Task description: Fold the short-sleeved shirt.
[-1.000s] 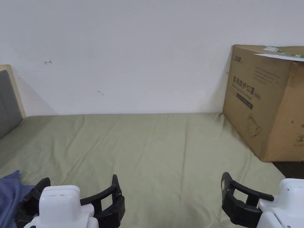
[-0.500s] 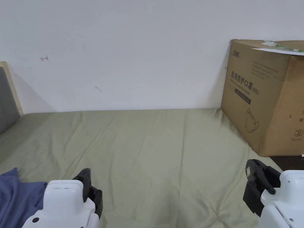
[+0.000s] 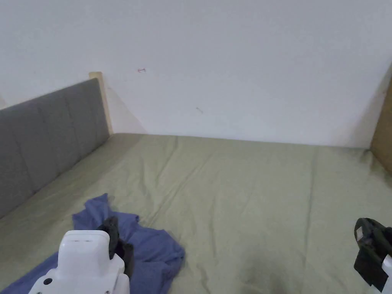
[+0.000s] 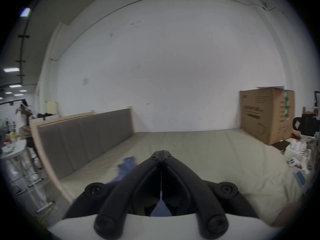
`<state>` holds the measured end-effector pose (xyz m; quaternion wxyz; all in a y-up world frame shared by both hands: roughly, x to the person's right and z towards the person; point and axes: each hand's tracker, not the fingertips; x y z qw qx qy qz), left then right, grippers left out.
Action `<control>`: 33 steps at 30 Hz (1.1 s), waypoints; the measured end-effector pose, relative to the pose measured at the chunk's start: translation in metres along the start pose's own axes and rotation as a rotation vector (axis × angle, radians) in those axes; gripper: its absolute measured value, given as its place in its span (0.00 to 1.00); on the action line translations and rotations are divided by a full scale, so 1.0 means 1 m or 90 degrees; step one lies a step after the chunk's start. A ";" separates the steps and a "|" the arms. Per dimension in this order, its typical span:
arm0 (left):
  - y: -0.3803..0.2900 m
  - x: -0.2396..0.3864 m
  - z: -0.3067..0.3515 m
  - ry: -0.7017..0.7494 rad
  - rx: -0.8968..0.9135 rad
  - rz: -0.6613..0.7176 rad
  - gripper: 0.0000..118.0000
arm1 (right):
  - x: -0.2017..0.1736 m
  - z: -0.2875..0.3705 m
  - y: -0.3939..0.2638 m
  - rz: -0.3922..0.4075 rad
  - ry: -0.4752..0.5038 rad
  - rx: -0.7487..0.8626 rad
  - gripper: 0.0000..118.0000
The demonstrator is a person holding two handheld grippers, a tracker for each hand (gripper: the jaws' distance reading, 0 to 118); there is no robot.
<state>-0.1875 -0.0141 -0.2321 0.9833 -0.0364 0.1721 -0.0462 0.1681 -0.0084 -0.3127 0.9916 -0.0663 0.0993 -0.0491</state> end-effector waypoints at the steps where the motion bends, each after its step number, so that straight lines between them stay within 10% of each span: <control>1: -0.002 -0.017 0.004 0.032 -0.002 -0.005 0.00 | -0.014 -0.006 -0.001 -0.004 0.035 -0.004 0.05; 12: 0.010 -0.059 0.006 0.100 0.058 0.005 0.00 | -0.055 -0.025 0.007 -0.041 0.169 -0.036 0.05; 20: -0.045 -0.050 -0.194 -0.235 -0.435 0.053 0.01 | -0.003 -0.034 -0.004 -0.032 0.099 -0.120 0.05; 21: -0.063 -0.038 -0.208 -0.246 -0.468 0.016 0.13 | 0.003 -0.035 -0.008 -0.026 0.083 -0.133 0.05; 23: -0.094 -0.019 -0.232 -0.243 -0.500 -0.042 0.97 | 0.013 -0.035 -0.016 -0.023 0.060 -0.155 0.05; 33: -0.197 0.014 -0.308 -0.181 -0.702 -0.012 0.99 | 0.046 -0.049 -0.051 -0.028 0.012 -0.247 0.05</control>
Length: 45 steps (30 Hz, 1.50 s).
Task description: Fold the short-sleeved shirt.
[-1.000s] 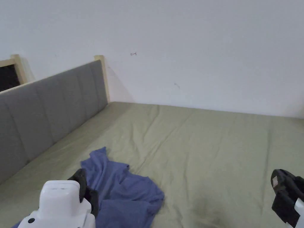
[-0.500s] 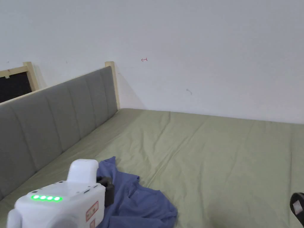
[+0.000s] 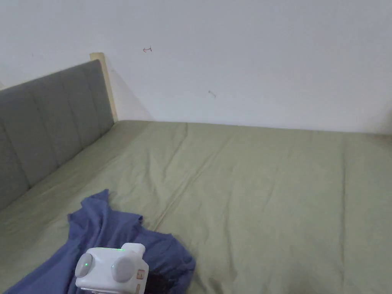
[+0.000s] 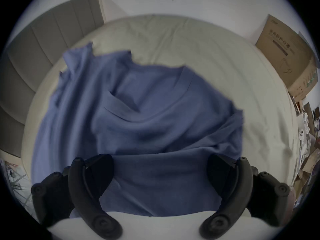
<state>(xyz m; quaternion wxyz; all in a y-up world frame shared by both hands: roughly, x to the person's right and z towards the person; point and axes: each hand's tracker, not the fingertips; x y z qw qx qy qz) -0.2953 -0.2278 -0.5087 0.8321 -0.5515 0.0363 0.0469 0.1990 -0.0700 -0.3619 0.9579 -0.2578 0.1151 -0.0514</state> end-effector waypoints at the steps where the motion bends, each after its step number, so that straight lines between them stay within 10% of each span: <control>1: -0.005 0.001 -0.005 0.009 -0.004 -0.024 0.99 | -0.001 -0.002 -0.001 0.000 0.001 -0.007 0.05; 10: -0.022 0.005 0.012 0.027 0.100 -0.034 0.91 | -0.010 -0.008 -0.013 0.001 0.023 -0.026 0.05; 12: -0.024 0.010 0.024 0.007 0.147 -0.029 0.45 | -0.010 -0.007 -0.013 -0.004 0.022 -0.034 0.05; 13: -0.024 0.013 0.032 0.015 0.170 -0.043 0.04 | -0.010 -0.005 -0.013 -0.007 0.021 -0.034 0.05; 28: 0.024 0.051 0.332 0.040 0.554 -0.192 0.04 | 0.027 0.059 0.016 -0.057 -0.014 0.059 0.05; 38: 0.052 0.200 0.436 -0.254 0.699 -0.245 0.04 | 0.049 0.093 0.019 -0.101 -0.029 0.095 0.05; 45: 0.062 0.306 0.413 -0.426 0.586 -0.289 0.04 | 0.082 0.108 0.014 -0.120 -0.082 0.106 0.05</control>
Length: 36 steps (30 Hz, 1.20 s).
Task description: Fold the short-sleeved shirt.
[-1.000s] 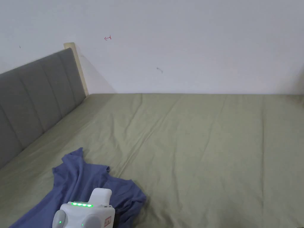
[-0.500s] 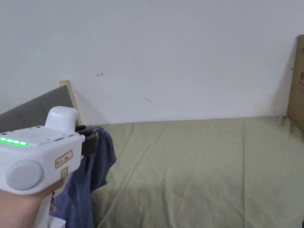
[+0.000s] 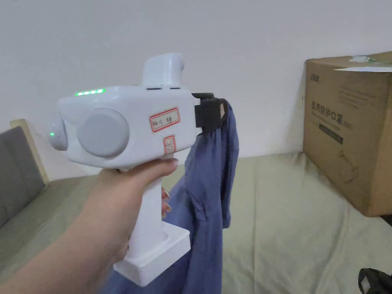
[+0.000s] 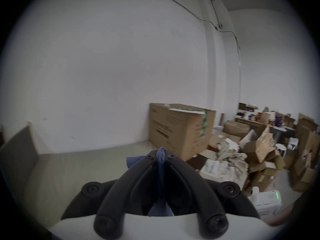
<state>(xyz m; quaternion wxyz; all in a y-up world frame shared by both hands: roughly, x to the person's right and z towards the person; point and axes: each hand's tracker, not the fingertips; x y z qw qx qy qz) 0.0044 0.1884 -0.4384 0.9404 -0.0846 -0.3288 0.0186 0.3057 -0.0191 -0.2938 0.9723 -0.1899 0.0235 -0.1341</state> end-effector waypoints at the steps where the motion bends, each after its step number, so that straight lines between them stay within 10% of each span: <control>1: -0.005 0.007 -0.011 -0.015 0.002 0.008 0.04 | 0.005 0.000 0.000 -0.006 -0.008 -0.001 0.05; 14: -0.234 -0.015 -0.061 0.020 -0.450 0.147 0.10 | 0.029 -0.016 -0.026 -0.040 -0.053 -0.061 0.05; 17: -0.305 -0.032 -0.049 0.047 -0.530 0.232 0.56 | 0.022 -0.023 -0.035 -0.032 -0.037 -0.093 0.05; 18: -0.324 -0.037 -0.046 0.054 -0.557 0.252 0.56 | 0.018 -0.025 -0.038 -0.028 -0.033 -0.104 0.05; 19: -0.339 -0.040 -0.043 0.061 -0.577 0.264 0.92 | 0.015 -0.027 -0.040 -0.025 -0.027 -0.112 0.05; 20: -0.338 -0.046 -0.039 0.049 -0.533 0.263 0.98 | 0.012 -0.028 -0.042 -0.022 -0.022 -0.118 0.05; 27: -0.267 -0.069 0.008 0.102 -0.396 0.246 0.91 | -0.007 -0.029 -0.033 0.005 -0.001 -0.113 0.05; 33: -0.198 -0.056 0.128 0.208 -0.044 0.133 0.89 | -0.021 -0.010 -0.010 0.014 0.028 0.012 0.05; 36: -0.209 -0.037 0.181 0.279 0.070 0.045 0.46 | -0.032 0.000 -0.012 0.048 0.020 0.078 0.05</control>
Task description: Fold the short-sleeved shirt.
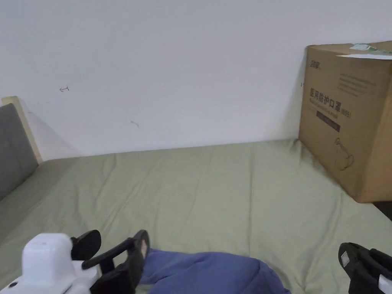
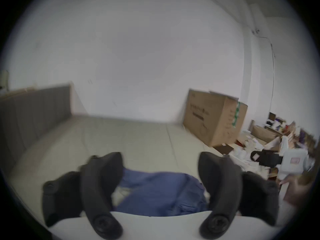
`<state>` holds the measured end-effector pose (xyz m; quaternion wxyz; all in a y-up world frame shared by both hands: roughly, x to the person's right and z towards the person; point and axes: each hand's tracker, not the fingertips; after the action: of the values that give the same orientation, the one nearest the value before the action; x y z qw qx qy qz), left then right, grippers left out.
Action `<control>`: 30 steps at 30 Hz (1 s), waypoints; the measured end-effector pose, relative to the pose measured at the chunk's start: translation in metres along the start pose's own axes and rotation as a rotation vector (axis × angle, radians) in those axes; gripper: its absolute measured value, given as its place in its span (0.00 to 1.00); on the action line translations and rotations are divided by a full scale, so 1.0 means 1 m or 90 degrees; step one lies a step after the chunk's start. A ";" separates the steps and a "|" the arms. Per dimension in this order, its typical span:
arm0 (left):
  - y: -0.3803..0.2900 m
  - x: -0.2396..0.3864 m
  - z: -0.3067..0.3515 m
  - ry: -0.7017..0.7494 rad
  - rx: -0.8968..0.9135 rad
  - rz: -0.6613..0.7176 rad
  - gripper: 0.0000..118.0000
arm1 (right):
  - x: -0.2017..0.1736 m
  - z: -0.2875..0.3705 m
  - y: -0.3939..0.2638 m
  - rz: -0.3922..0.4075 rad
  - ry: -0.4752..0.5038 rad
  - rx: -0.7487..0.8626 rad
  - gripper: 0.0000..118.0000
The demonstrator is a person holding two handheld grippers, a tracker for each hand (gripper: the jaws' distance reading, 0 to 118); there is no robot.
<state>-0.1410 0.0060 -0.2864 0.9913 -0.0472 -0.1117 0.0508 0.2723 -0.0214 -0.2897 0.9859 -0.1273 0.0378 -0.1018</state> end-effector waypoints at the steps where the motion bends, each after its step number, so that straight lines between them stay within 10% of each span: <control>1: -0.004 0.000 0.014 0.029 0.010 -0.031 0.14 | -0.004 0.003 -0.001 0.009 -0.004 0.020 0.05; 2: -0.010 0.001 0.026 0.066 0.003 -0.058 0.00 | -0.007 0.007 -0.003 0.016 -0.007 0.041 0.05; 11: -0.033 -0.044 0.076 0.243 -0.002 -0.003 0.00 | -0.025 0.007 -0.009 0.036 -0.003 0.033 0.05; 16: -0.041 -0.136 0.019 0.230 -0.516 0.135 0.00 | -0.030 -0.001 -0.007 0.022 0.035 -0.009 0.05; 20: -0.111 -0.186 0.013 0.218 -0.526 0.229 0.01 | -0.037 -0.005 -0.017 0.033 0.057 -0.038 0.05; 21: -0.125 -0.194 0.012 0.246 -0.544 0.221 0.15 | -0.039 -0.007 -0.019 0.042 0.061 -0.048 0.05; 23: -0.156 -0.203 0.010 0.275 -0.562 0.232 0.92 | -0.042 -0.011 -0.022 0.065 0.064 -0.070 0.05; 30: -0.217 -0.203 0.008 0.269 -0.553 0.243 1.00 | -0.051 -0.025 -0.035 0.077 0.071 -0.115 0.05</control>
<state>-0.3198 -0.2307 -0.3001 0.8544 -0.4828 0.0904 0.1693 0.2132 -0.0497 -0.3020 0.9712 -0.2071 0.1088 -0.0455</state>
